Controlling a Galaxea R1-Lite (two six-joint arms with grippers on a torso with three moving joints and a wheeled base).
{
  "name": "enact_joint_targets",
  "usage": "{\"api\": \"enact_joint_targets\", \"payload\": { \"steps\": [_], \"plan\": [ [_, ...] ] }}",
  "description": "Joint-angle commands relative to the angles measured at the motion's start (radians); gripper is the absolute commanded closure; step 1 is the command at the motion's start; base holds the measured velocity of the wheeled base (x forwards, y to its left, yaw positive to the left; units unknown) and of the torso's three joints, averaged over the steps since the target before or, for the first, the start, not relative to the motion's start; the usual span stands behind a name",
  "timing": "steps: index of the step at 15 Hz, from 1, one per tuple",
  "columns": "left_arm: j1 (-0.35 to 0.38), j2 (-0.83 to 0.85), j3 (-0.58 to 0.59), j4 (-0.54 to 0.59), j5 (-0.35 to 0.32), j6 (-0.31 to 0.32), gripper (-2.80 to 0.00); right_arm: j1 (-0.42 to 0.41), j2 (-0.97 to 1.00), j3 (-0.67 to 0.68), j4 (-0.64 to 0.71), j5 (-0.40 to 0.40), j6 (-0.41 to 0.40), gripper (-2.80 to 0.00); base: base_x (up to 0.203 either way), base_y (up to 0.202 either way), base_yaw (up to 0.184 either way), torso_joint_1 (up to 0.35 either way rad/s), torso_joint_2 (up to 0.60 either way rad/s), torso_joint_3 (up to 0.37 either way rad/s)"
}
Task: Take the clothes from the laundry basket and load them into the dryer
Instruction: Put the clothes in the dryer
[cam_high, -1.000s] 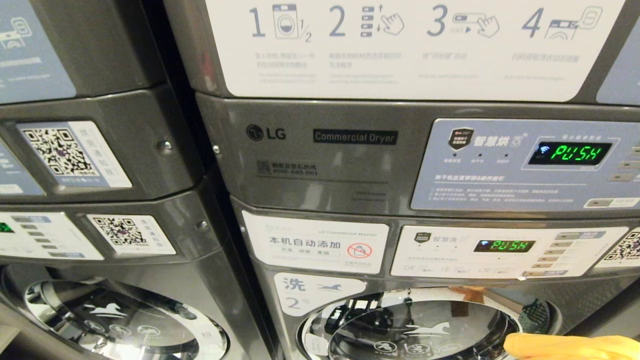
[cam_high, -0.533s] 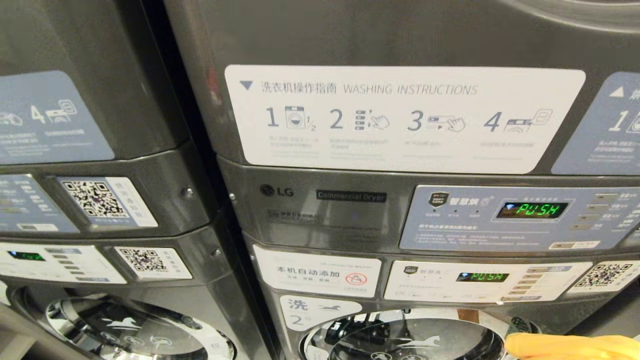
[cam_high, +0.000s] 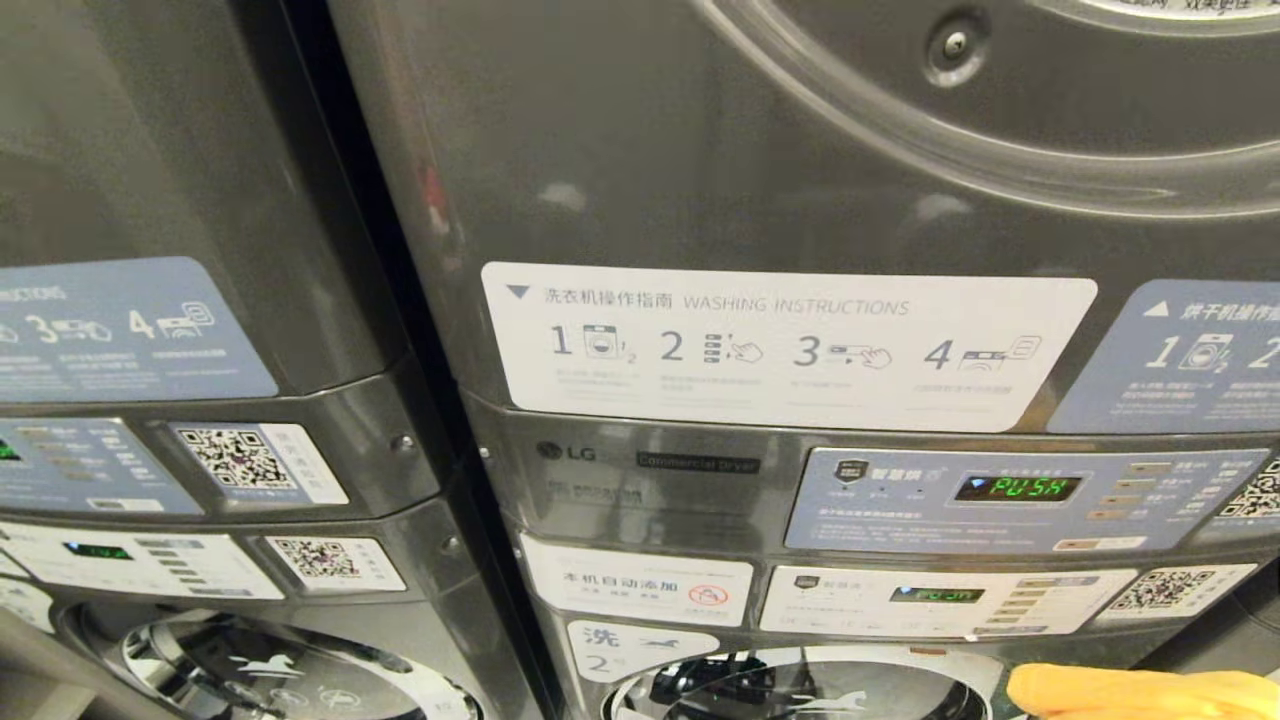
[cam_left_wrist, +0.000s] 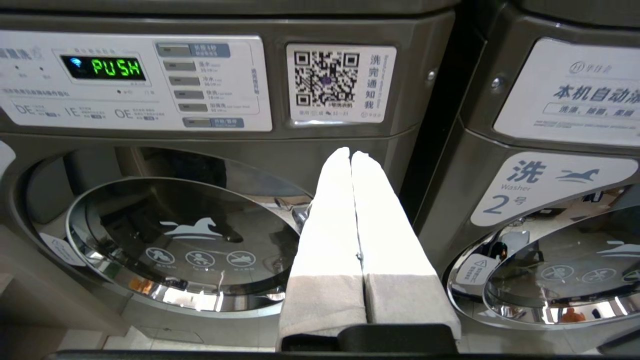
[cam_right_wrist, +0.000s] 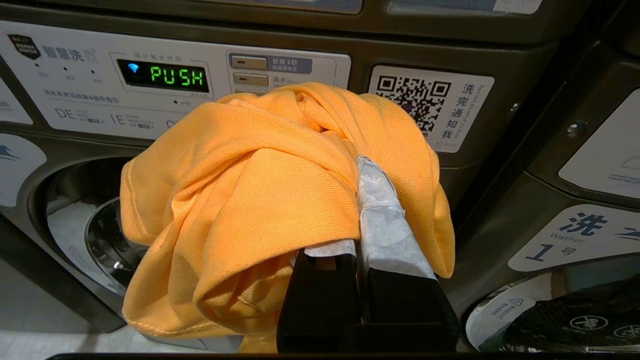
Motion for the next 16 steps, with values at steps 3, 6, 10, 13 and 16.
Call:
{"api": "enact_joint_targets", "payload": {
  "steps": [3, 6, 10, 13, 16],
  "plan": [
    [0.0, -0.002, 0.0, 0.0, 0.0, 0.0, 0.0, 0.0, -0.001, 0.0, -0.001, 0.0, -0.004, 0.0, 0.0, 0.0, 0.0, 0.159, -0.34, -0.189],
    [0.0, -0.002, 0.0, 0.0, 0.0, 0.0, 0.0, 0.0, -0.001, 0.0, -0.001, 0.0, -0.004, 0.0, 0.0, 0.0, 0.0, 0.152, -0.33, -0.176],
    [0.0, -0.002, 0.0, 0.0, 0.0, 0.0, 0.0, 0.0, -0.001, 0.0, -0.001, 0.0, -0.004, 0.0, 0.0, 0.0, 0.0, 0.154, -0.32, -0.174],
    [0.0, -0.002, 0.0, 0.0, 0.0, 0.0, 0.0, 0.0, -0.001, 0.0, -0.001, 0.0, -0.009, 0.0, 0.0, 0.0, 0.0, 0.149, -0.32, -0.174],
    [0.0, -0.002, 0.0, 0.0, 0.0, 0.0, 0.0, 0.0, -0.001, 0.0, -0.001, 0.0, -0.01, 0.0, 0.0, 0.0, 0.0, 0.129, -0.27, -0.143]
  ]
}}
